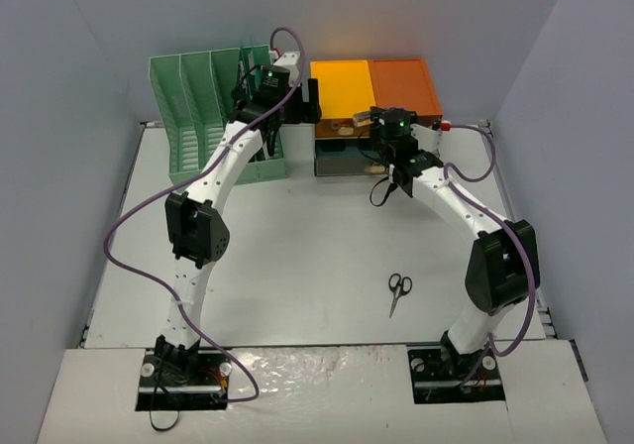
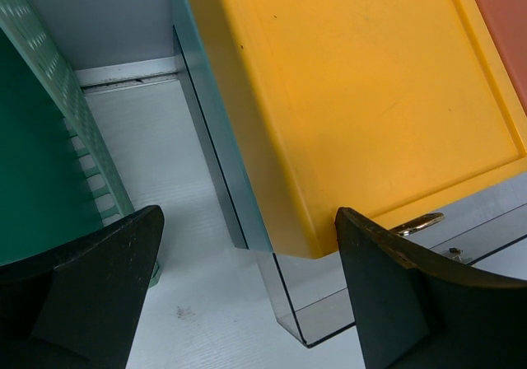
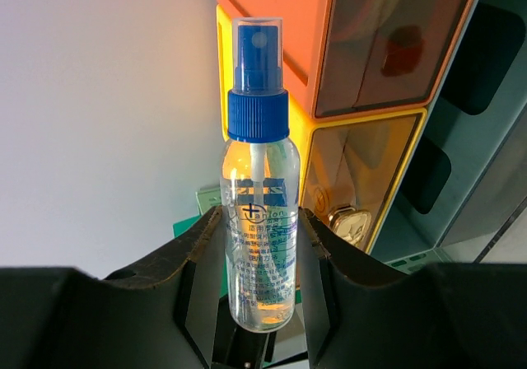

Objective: Organize the desk

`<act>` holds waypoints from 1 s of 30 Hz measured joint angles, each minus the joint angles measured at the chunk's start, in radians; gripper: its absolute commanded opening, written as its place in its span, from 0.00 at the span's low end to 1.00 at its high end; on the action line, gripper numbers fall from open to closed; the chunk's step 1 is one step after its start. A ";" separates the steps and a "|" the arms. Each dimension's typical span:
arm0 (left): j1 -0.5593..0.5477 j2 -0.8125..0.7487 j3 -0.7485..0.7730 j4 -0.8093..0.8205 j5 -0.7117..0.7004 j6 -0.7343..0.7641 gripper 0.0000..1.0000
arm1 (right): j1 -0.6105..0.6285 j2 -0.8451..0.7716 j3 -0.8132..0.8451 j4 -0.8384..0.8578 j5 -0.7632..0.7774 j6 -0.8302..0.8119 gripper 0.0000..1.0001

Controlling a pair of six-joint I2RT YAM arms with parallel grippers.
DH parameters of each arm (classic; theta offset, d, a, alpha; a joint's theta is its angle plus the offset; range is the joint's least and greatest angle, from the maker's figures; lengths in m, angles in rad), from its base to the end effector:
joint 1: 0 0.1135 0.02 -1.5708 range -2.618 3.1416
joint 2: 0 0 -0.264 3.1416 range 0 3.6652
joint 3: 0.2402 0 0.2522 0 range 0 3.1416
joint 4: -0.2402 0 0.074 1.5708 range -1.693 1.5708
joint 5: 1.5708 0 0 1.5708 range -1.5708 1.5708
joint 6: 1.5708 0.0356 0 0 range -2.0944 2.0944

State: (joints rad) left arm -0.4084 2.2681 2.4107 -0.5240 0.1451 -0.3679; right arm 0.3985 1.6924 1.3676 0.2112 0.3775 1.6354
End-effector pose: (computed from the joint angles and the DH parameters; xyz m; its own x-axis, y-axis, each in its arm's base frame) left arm 0.4796 -0.2132 0.3694 -0.5044 -0.1695 -0.8467 0.3587 0.8508 -0.3840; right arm 0.3827 0.1469 0.3421 -0.0164 0.9996 0.0224 0.1057 -0.0206 0.9942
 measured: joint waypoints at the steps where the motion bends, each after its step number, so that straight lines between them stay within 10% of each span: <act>1: 0.000 0.000 0.000 0.000 -0.001 0.000 0.82 | -0.002 0.000 -0.004 0.003 0.000 0.006 0.00; 20: 0.000 0.000 0.000 0.000 -0.001 0.000 0.82 | -0.007 -0.006 -0.165 0.010 0.000 0.066 0.01; 30: 0.000 0.000 0.000 0.000 -0.002 0.000 0.82 | -0.007 0.011 -0.165 0.010 -0.013 0.063 0.50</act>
State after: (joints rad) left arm -0.4088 2.2681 2.4107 -0.5243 0.1432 -0.3676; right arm 0.3912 1.7035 1.2022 0.2209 0.3647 1.6984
